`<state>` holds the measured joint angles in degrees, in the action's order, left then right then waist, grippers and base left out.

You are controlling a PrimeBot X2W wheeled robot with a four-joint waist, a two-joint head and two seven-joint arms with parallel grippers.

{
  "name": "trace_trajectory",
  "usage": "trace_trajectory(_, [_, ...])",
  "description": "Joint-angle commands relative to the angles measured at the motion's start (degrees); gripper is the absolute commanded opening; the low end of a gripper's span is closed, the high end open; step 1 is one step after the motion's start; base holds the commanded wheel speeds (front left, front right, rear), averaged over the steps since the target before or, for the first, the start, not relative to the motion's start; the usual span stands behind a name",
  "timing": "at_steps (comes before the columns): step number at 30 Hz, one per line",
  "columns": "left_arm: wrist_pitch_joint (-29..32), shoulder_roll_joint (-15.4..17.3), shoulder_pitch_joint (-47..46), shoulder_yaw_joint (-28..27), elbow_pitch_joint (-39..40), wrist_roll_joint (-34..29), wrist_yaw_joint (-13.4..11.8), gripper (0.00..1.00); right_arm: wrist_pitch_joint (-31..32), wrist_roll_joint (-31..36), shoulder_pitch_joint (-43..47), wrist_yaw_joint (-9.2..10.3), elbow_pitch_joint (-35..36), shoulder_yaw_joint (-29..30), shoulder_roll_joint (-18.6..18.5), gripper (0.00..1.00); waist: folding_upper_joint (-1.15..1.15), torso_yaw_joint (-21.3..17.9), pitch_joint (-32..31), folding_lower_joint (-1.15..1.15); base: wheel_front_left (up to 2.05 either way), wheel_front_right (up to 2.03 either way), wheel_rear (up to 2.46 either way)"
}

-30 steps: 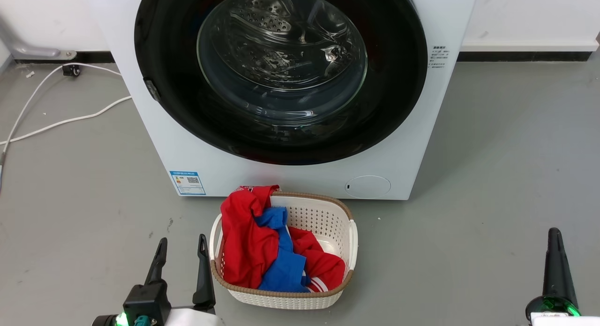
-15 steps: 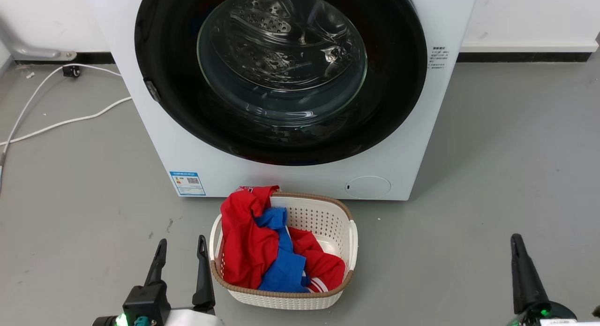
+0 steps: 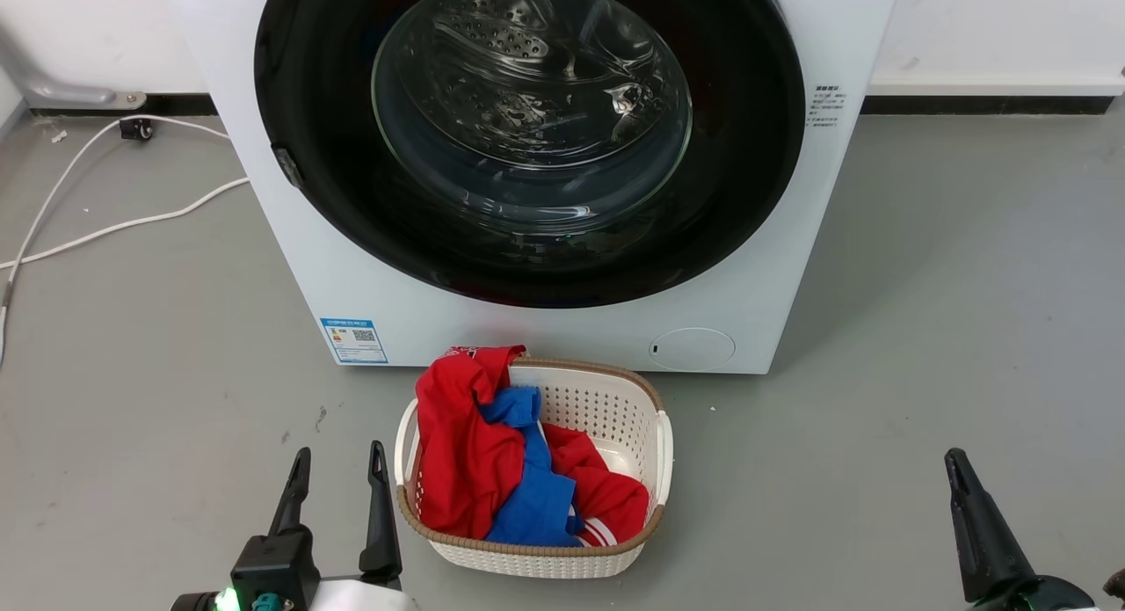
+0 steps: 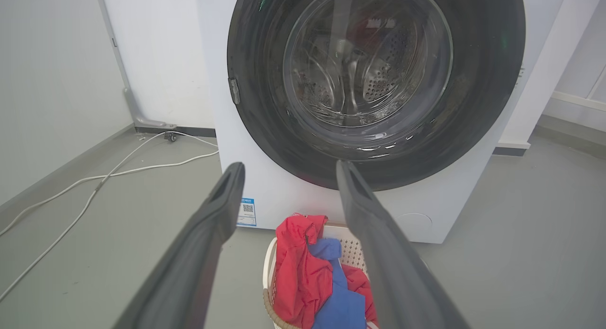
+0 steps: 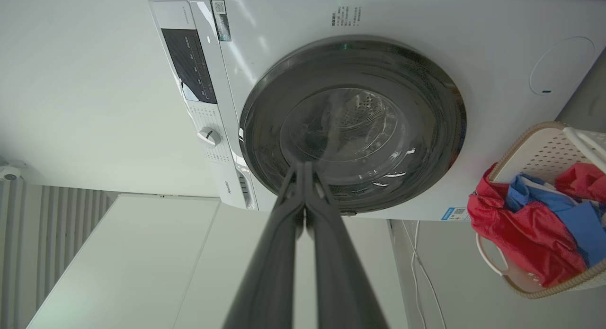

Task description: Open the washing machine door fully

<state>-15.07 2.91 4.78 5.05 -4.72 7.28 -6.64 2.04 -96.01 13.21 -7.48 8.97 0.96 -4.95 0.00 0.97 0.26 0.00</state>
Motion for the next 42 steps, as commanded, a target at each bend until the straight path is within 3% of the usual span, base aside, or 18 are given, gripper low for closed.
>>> trace_trajectory(1, [-0.2, 0.0, 0.5, 0.0, 0.1, -0.4, -0.3, 1.00, 0.6, 0.8, 0.6, -0.02, -0.1, 0.1, 0.5, 0.00, 0.00, 0.1, 0.0, 0.00, 0.00, 0.00, 0.00])
trace_trajectory(9, [-0.2, 0.0, 0.1, -0.2, 0.6, -1.1, -0.4, 1.00, 1.5, 2.1, -1.8, -0.02, -0.7, 2.3, 1.3, 0.00, 0.00, 0.3, 0.9, 0.00, 0.00, 0.00, 0.00])
trace_trajectory(17, [-0.2, 0.0, -2.4, 0.1, 1.4, -2.2, -0.7, 1.00, 2.5, 0.9, -10.8, -0.02, -2.9, 11.0, -1.5, 0.00, 0.00, 1.0, 4.8, 0.00, 0.00, 0.00, 0.00])
trace_trajectory(22, [-0.2, 0.0, -4.7, 0.4, 2.2, -2.7, -0.7, 1.00, 4.6, -0.4, -19.5, -0.02, -6.4, 17.4, -5.7, 0.00, 0.00, 1.9, 8.7, 0.00, 0.00, 0.00, 0.00])
trace_trajectory(28, [-0.2, 0.0, -8.2, 0.9, 2.9, -3.1, -0.9, 1.00, 8.5, -0.3, -30.3, -0.02, -10.0, 20.7, -11.1, 0.00, 0.00, 3.4, 14.2, 0.00, 0.00, 0.00, 0.00])
trace_trajectory(42, [-0.2, 0.0, -15.0, 3.2, 4.4, -2.0, -2.1, 1.00, 18.2, 3.7, -56.5, -0.03, -21.9, 14.2, -23.8, 0.00, 0.00, 6.7, 25.3, 0.00, 0.00, 0.00, 0.00])
